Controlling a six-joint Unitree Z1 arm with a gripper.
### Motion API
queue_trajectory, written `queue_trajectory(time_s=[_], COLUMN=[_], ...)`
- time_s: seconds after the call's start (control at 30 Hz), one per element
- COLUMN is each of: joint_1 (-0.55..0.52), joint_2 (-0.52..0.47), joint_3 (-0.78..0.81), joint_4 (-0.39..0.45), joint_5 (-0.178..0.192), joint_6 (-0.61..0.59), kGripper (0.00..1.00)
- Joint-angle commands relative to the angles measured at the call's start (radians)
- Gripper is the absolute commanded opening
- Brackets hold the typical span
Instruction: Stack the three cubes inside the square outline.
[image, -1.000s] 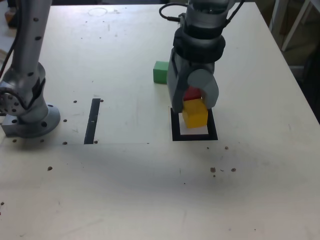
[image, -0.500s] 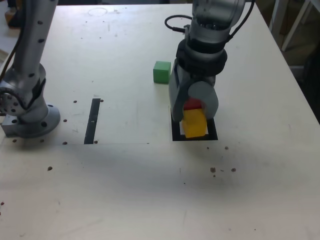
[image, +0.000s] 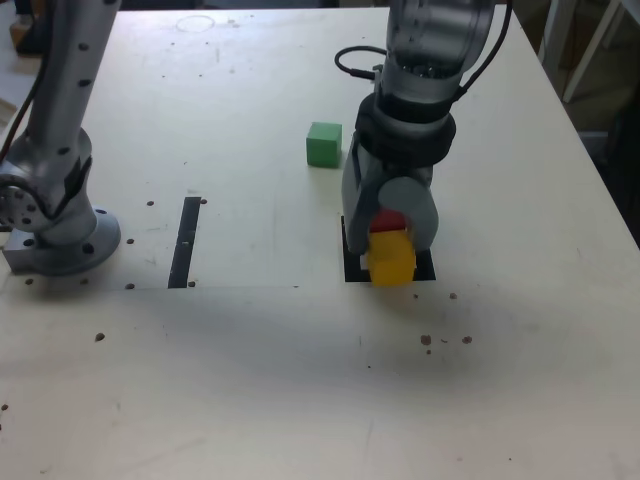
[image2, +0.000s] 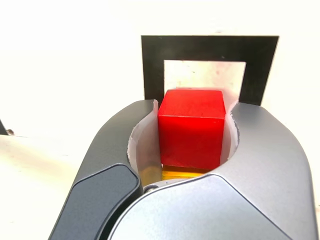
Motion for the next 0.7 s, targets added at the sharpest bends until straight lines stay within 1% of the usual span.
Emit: queue_trajectory(time_s=[0.0,0.2,0.27,0.3,0.33,0.47,0.5,0.57,0.67], joint_1=[-0.004,-0.007,-0.007,-0.007,-0.007,-0.007,-0.007,-0.007,-0.007], joint_2=[0.010,0.016,0.017,0.018,0.018,0.018,0.018,0.016,0.011], joint_3=[0.001,0.002,0.004,0.005,0.007,0.018,0.021,0.027,0.034], joint_4=[-0.006,-0.011,-0.012,-0.014,-0.016,-0.029,-0.033,-0.040,-0.047], joint_5=[-0.004,-0.008,-0.010,-0.011,-0.013,-0.023,-0.025,-0.029,-0.032], joint_6=[0.002,0.002,0.002,0.003,0.003,0.006,0.007,0.007,0.007], kGripper=[0.33,0.33,0.36,0.40,0.48,0.84,0.91,0.98,0.99])
